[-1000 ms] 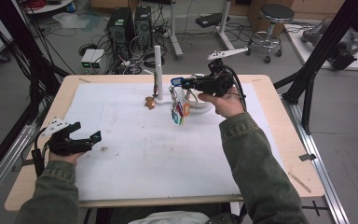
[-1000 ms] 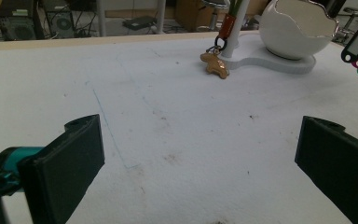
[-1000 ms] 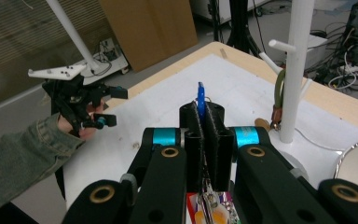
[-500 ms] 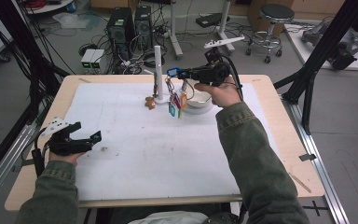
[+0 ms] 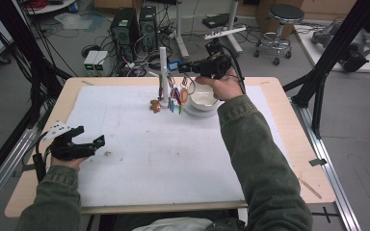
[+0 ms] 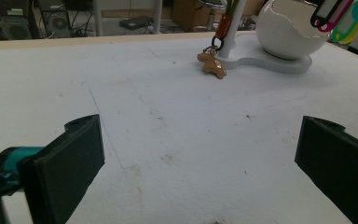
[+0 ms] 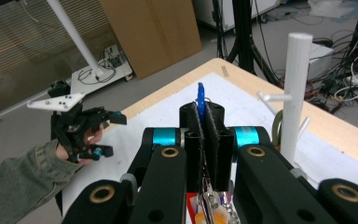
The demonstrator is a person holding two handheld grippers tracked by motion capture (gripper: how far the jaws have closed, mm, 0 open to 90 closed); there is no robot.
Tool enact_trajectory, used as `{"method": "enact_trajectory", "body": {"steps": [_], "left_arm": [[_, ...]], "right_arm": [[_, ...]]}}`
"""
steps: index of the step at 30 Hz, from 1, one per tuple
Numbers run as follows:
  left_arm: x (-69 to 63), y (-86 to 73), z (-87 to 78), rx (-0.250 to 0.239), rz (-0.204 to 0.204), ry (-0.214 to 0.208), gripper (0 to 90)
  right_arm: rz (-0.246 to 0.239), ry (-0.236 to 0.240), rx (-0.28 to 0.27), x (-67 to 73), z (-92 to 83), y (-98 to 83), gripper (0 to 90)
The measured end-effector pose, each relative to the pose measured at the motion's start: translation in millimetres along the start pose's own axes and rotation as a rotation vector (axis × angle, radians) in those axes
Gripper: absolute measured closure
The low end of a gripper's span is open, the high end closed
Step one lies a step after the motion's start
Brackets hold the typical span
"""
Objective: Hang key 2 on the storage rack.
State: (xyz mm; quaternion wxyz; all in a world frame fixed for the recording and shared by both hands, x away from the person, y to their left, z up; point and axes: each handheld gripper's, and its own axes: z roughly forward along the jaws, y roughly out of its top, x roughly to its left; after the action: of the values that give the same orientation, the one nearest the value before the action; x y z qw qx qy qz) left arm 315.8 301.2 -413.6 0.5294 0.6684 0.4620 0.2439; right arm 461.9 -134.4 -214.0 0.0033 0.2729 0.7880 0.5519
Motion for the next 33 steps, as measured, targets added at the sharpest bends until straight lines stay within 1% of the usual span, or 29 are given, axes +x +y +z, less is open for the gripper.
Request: {"method": "enact_trajectory", "body": {"steps": [2,7,15,25,33], "left_arm": [[0.3,0.0,-0.1,0.001,0.002,0.001,1.7],[0.3,0.1,-0.1,0.000,0.001,0.000,1.7],[1.3,0.1,-0.2,-0.002,-0.003,-0.001,1.7],[1.7,0.0,0.0,-0.007,-0.010,-0.003,1.7],[2.2,-0.2,0.5,-0.006,-0.010,-0.005,1.7]], "right_arm": [[0.004,0.007,-0.008,-1.1,1.0,3.3,87.2],[0.008,0.008,-0.003,-4.5,5.5,8.0,87.3],[0.008,0.012,0.004,-8.7,18.3,17.9,87.2],[0.025,0.020,0.015,-20.2,31.9,19.7,87.2],[0.031,0.010,0.024,-27.6,41.9,25.1,87.2]]}}
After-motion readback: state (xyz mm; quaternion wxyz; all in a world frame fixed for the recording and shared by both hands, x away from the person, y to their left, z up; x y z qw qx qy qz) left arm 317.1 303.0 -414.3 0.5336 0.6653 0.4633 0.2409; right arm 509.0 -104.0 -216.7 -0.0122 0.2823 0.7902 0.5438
